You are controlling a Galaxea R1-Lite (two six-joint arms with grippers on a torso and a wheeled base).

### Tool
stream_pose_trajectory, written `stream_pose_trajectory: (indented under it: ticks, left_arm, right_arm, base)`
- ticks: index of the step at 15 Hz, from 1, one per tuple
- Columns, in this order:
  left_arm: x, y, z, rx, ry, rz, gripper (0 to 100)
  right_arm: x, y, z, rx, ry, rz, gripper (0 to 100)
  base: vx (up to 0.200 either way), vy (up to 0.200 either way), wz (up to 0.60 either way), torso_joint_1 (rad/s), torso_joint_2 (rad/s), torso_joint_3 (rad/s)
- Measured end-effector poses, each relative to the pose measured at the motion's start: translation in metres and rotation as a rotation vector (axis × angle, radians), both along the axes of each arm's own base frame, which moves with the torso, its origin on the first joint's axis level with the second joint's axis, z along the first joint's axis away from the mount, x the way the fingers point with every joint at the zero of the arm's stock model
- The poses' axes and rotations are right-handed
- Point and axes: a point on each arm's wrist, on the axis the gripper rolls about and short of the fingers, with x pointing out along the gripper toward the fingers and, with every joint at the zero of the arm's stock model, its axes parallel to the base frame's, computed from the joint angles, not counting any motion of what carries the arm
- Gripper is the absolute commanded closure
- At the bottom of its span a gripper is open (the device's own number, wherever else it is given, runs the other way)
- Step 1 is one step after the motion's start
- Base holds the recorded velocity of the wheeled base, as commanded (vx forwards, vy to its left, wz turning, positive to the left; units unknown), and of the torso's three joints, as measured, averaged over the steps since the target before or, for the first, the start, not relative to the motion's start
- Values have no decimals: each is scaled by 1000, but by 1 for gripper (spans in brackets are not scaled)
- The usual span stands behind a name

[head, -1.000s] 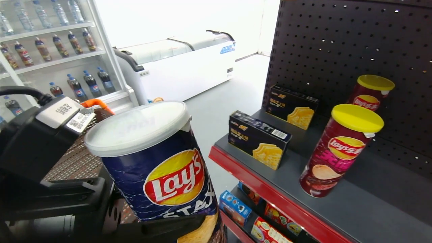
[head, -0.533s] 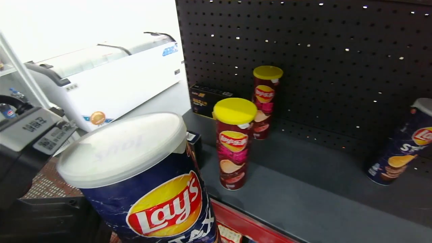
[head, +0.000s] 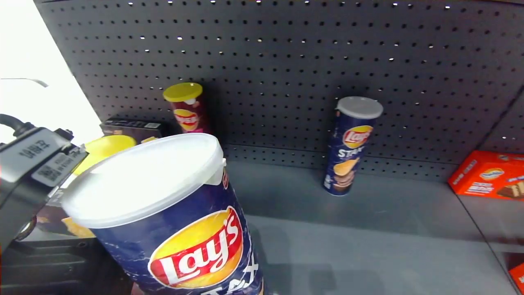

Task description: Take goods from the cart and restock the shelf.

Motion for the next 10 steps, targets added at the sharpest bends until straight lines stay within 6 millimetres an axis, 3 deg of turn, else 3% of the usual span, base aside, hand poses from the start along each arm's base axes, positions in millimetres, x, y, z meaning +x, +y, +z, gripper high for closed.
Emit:
stream_pose_trajectory:
  ticks: [1, 10]
  left_arm:
    - [0, 0, 0, 0, 0, 0, 100]
    - [-1, 3, -5, 9, 8, 11, 100]
  right_arm:
    - [0, 0, 0, 0, 0, 0, 0]
    - [0, 0, 0, 0, 0, 0, 0]
  base:
    - [0, 0, -600, 7, 2, -2]
    - [0, 0, 0, 0, 0, 0]
